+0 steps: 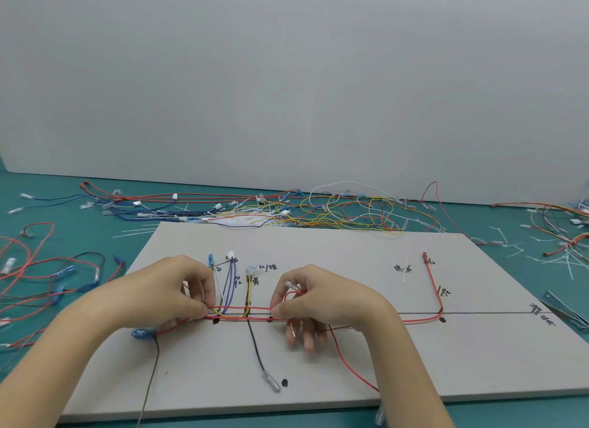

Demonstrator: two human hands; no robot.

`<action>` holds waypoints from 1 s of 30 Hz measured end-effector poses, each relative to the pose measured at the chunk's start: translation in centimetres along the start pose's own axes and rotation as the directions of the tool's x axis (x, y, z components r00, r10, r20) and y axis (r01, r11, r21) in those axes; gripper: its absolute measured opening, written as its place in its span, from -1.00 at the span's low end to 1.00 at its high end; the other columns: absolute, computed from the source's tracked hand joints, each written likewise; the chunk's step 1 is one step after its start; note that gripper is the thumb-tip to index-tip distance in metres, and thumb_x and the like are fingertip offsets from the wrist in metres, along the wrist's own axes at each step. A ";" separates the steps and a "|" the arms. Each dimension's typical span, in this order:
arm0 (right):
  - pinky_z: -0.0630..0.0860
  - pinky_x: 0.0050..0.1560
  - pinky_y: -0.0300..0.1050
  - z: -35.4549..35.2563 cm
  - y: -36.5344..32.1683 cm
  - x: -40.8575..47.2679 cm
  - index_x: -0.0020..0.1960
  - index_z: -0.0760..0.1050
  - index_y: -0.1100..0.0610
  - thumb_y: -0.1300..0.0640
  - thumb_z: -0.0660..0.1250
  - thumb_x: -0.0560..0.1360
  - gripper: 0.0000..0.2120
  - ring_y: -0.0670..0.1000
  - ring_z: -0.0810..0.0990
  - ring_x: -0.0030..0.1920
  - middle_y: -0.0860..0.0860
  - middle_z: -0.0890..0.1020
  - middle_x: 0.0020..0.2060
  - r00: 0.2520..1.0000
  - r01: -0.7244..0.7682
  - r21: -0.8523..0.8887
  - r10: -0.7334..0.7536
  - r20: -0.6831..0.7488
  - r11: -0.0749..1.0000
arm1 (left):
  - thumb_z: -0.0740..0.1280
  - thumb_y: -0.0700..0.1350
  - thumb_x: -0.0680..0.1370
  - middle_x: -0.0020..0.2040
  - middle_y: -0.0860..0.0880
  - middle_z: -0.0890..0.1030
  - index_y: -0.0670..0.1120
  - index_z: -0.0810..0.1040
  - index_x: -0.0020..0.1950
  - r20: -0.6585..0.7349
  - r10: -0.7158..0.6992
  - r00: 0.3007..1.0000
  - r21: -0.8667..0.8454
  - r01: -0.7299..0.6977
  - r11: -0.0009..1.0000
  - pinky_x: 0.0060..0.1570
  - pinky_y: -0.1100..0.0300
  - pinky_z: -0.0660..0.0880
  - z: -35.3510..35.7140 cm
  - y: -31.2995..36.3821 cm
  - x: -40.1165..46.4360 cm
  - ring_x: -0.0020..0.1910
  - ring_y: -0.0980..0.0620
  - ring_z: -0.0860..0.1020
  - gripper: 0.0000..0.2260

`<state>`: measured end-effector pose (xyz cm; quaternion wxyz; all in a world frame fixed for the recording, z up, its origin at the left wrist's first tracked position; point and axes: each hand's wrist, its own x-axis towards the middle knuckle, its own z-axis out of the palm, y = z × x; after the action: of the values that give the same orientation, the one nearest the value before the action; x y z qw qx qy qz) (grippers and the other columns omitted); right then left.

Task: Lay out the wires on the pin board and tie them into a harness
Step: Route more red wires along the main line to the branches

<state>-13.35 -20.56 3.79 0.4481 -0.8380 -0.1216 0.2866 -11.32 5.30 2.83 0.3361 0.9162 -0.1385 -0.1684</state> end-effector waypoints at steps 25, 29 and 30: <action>0.42 -0.44 -0.22 -0.7 0.3 -0.4 -0.21 0.58 0.13 0.15 0.39 0.52 -0.86 0.00 0.47 -0.51 0.08 0.51 -0.48 0.997 0.069 -0.034 -0.069 -0.024 0.997 | 0.52 0.08 0.39 -0.42 0.21 0.55 0.13 0.62 -0.27 -0.094 0.198 0.976 0.128 -0.185 0.974 -0.41 0.41 0.36 3.5 2.0 1.3 -0.44 0.21 0.44 -0.88; 0.45 -0.46 -0.18 -1.3 0.4 -0.6 -0.15 0.59 0.23 0.12 0.43 0.49 -0.83 0.03 0.42 -0.53 0.09 0.47 -0.52 0.984 0.112 0.013 -0.109 -0.141 0.994 | 0.51 0.08 0.40 -0.34 0.26 0.55 0.18 0.57 -0.22 -0.120 0.226 0.967 0.167 -0.205 0.965 -0.36 0.40 0.36 3.7 1.8 1.4 -0.39 0.21 0.45 -0.87; 0.44 -0.48 -0.19 -1.6 0.5 -0.6 -0.13 0.60 0.25 0.11 0.42 0.50 -0.81 0.01 0.41 -0.56 0.03 0.44 -0.56 0.979 0.118 0.040 -0.109 -0.169 0.992 | 0.51 0.09 0.39 -0.31 0.26 0.56 0.19 0.55 -0.21 -0.133 0.233 0.963 0.170 -0.209 0.963 -0.35 0.40 0.36 3.7 1.8 1.5 -0.38 0.21 0.46 -0.85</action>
<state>-12.97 -22.21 4.33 0.4929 -0.8395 -0.1242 0.1923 -11.69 1.36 1.05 0.2903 0.9284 -0.2268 -0.0485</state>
